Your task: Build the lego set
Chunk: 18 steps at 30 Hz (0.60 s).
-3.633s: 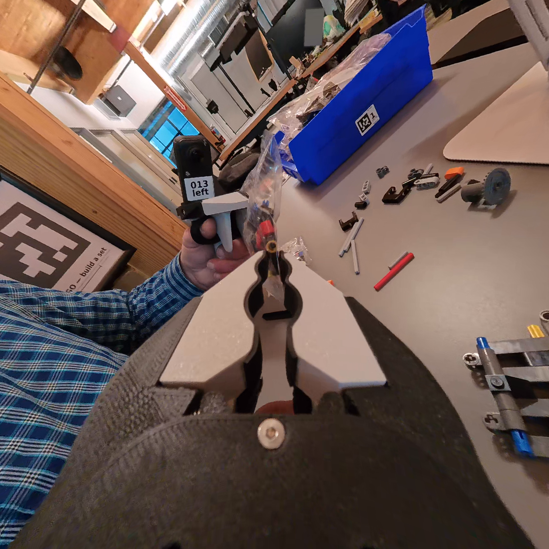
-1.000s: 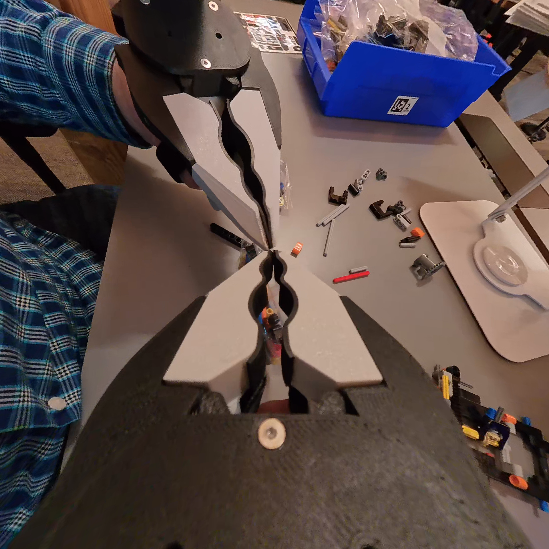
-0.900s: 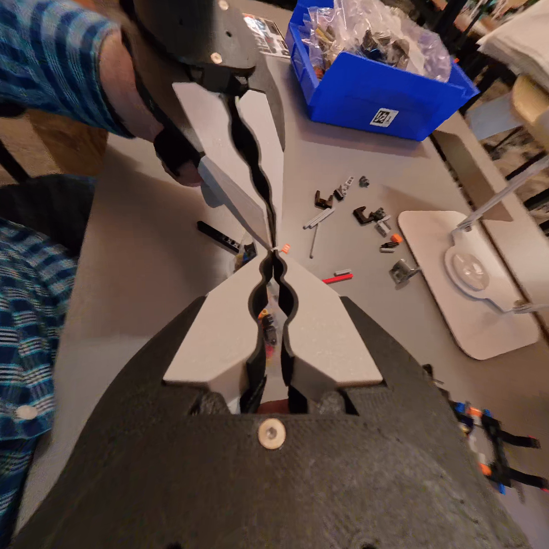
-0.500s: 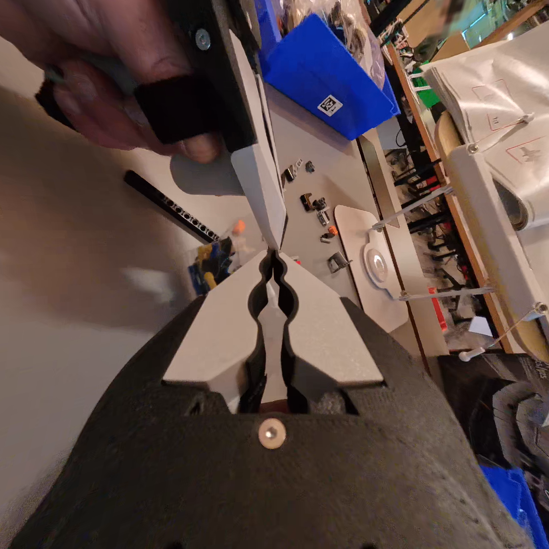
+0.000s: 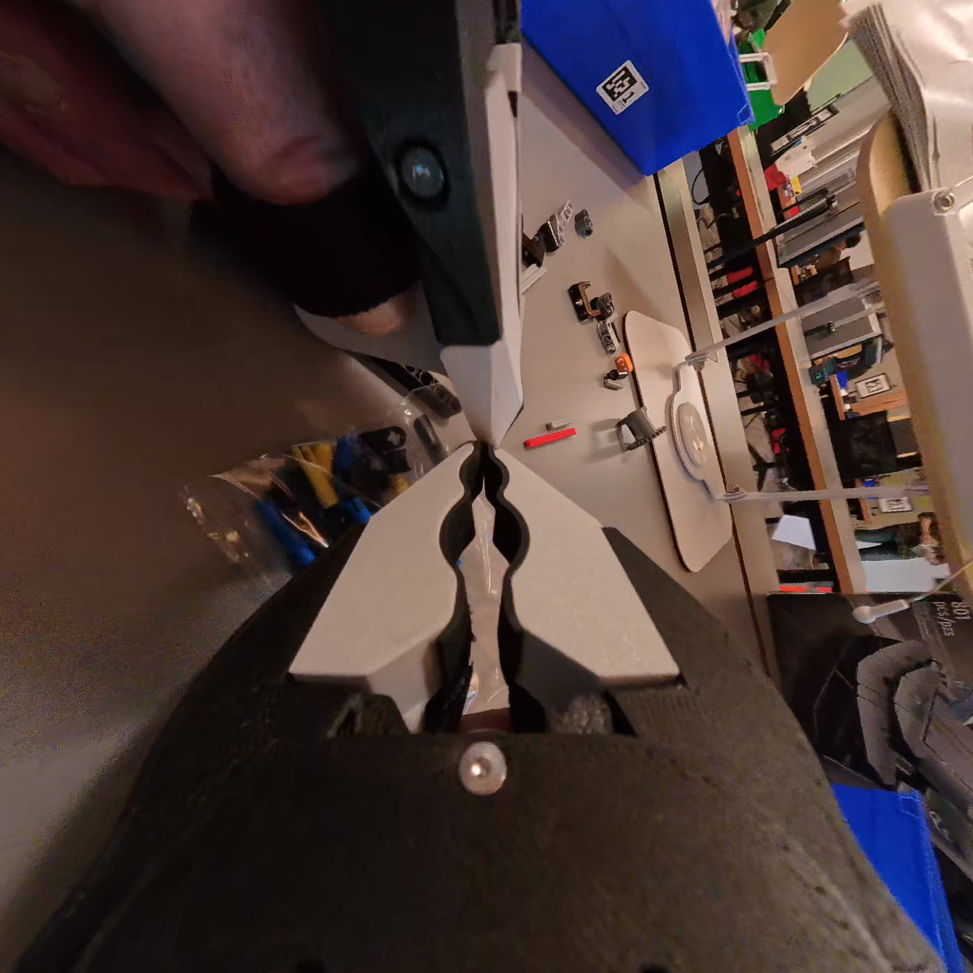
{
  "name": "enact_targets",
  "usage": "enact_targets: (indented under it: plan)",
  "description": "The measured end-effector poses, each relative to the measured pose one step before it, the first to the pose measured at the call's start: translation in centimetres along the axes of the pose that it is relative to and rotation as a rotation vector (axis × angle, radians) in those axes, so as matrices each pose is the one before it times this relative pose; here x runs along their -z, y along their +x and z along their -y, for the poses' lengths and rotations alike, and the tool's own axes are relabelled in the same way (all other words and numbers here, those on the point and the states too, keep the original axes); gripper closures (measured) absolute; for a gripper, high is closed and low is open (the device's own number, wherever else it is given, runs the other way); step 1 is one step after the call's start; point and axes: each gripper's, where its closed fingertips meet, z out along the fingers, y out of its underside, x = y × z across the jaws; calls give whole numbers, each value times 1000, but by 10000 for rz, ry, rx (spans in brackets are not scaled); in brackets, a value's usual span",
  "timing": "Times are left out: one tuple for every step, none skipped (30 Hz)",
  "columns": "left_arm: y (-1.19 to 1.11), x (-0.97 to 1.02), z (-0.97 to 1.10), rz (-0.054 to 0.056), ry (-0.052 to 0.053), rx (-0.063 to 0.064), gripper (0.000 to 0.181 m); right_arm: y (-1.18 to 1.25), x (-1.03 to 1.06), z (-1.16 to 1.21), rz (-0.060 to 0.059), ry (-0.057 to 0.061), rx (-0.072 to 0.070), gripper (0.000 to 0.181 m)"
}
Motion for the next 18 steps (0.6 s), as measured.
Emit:
enact_targets:
  plan:
    - [-39, -61, -60, 218, -51, -199, 181, -59, -28, -51, -107, -21, 141, 181]
    - [-52, -141, -162, 120, -129, -62, 181, -144, -89, -138, 16, -29, -97, 181]
    - [-162, -171, -133, 200, -134, -45, 181, -198, -51, -19, 15, 39, 8, 181]
    - [-972, -203, -104, 734, -154, -104, 181, -802, 434, 1380, 222, 612, -56, 181]
    - [-605, -284, 27, 381, -127, -87, 181, -1073, 184, 1220, 68, 238, 354, 181]
    - [128, -232, 16, -75, -91, -48, 181, -592, -104, 788, -80, 162, 183, 181]
    - [75, 28, -3, -10, 15, -18, 181, 155, -287, -338, 0, -88, -54, 181]
    - [111, 103, -102, -40, 0, 51, 181, 462, -101, -487, 95, 18, -421, 181]
    - [58, 39, -38, -80, 2, 74, 181, 410, 23, -527, -96, -80, 25, 181]
    - [-195, 77, 121, -122, 101, 315, 181, 38, 85, -235, -14, -14, -32, 181]
    - [-314, 164, 247, -188, 202, 486, 181, -70, 112, 10, 9, 29, -85, 181]
    - [-112, 144, 97, -237, 110, 319, 181, -44, 117, -6, -5, 2, 19, 181]
    - [-100, 111, 35, -65, 52, 54, 181, 9, 85, -116, 48, -21, -76, 181]
    - [-137, 32, 11, 30, -4, -58, 181, 131, 98, -162, -15, 6, -58, 181]
    - [-70, -10, 18, -39, -10, 10, 181, 168, 86, -226, -52, -28, -8, 181]
    - [-35, 2, 32, -86, 11, 73, 181, 147, 71, -185, -49, -27, 44, 181]
    - [-42, 20, 26, -58, 6, 32, 181, 120, 93, 1, -23, 69, -69, 181]
    - [12, 44, 80, -78, 50, -32, 181, 87, 61, -8, 22, 40, -141, 181]
